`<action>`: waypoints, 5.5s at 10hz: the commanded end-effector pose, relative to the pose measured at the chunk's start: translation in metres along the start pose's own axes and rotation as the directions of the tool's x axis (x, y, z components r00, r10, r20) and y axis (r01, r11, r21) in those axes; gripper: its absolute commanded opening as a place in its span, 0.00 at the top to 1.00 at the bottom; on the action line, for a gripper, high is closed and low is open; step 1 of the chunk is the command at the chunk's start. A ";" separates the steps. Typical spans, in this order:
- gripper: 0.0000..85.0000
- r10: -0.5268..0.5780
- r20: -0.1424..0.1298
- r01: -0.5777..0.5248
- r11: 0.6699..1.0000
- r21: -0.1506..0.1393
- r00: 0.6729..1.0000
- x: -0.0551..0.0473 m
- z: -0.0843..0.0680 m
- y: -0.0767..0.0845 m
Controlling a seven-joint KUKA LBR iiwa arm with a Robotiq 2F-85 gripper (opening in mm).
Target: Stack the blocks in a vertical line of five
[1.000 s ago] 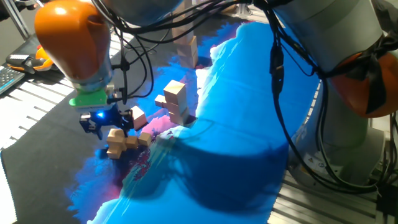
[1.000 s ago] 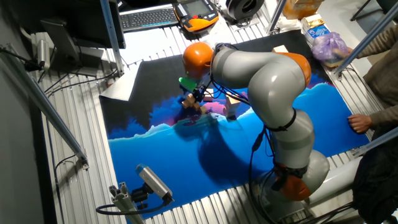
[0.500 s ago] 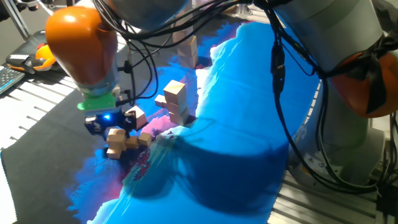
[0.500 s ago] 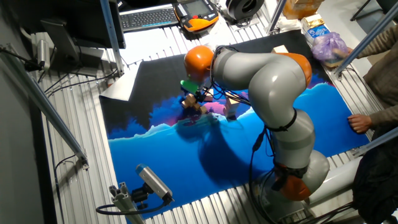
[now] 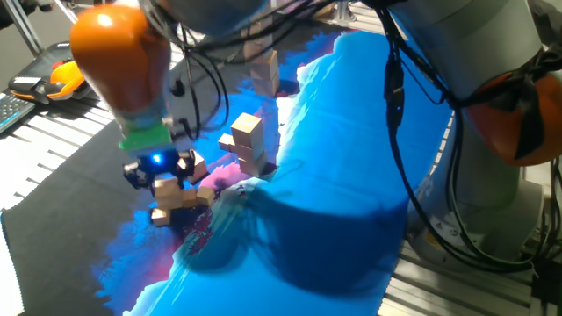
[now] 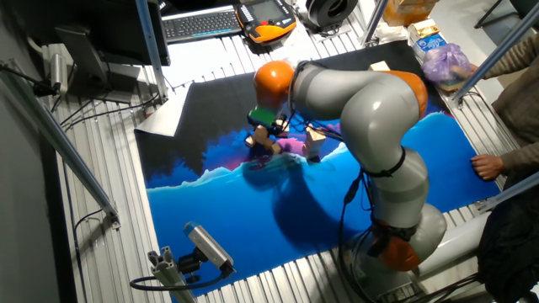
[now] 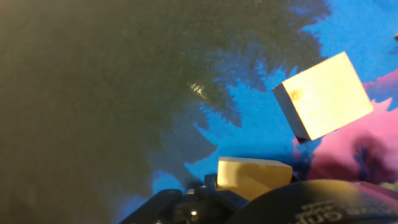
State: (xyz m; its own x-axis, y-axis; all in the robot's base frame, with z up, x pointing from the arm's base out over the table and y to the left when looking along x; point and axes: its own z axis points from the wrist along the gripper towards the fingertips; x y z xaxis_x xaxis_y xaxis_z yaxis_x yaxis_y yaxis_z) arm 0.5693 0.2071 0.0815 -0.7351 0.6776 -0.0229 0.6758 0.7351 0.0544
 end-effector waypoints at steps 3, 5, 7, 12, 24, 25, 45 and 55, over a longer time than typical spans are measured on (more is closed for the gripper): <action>1.00 -0.198 -0.083 0.198 0.980 -0.007 0.977 0.002 -0.071 -0.024; 1.00 -0.337 -0.130 0.333 0.942 -0.049 0.932 -0.011 -0.109 -0.059; 1.00 -0.369 -0.124 0.364 0.930 -0.059 0.921 -0.014 -0.119 -0.068; 1.00 -0.336 -0.089 0.334 0.942 -0.037 0.938 -0.009 -0.113 -0.057; 1.00 -0.491 -0.097 0.491 0.871 -0.028 0.865 -0.045 -0.223 -0.149; 1.00 -0.517 -0.096 0.516 0.856 -0.027 0.851 -0.057 -0.226 -0.161; 1.00 -0.640 -0.084 0.640 0.768 -0.036 0.764 -0.104 -0.159 -0.196; 1.00 -0.629 -0.090 0.632 0.775 0.005 0.772 -0.077 -0.155 -0.221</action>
State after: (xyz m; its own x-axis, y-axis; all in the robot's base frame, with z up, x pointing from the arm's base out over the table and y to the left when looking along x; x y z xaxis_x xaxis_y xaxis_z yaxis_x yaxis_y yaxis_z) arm 0.4681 -0.0115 0.2256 -0.9978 0.0562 0.0358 0.0570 0.9982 0.0207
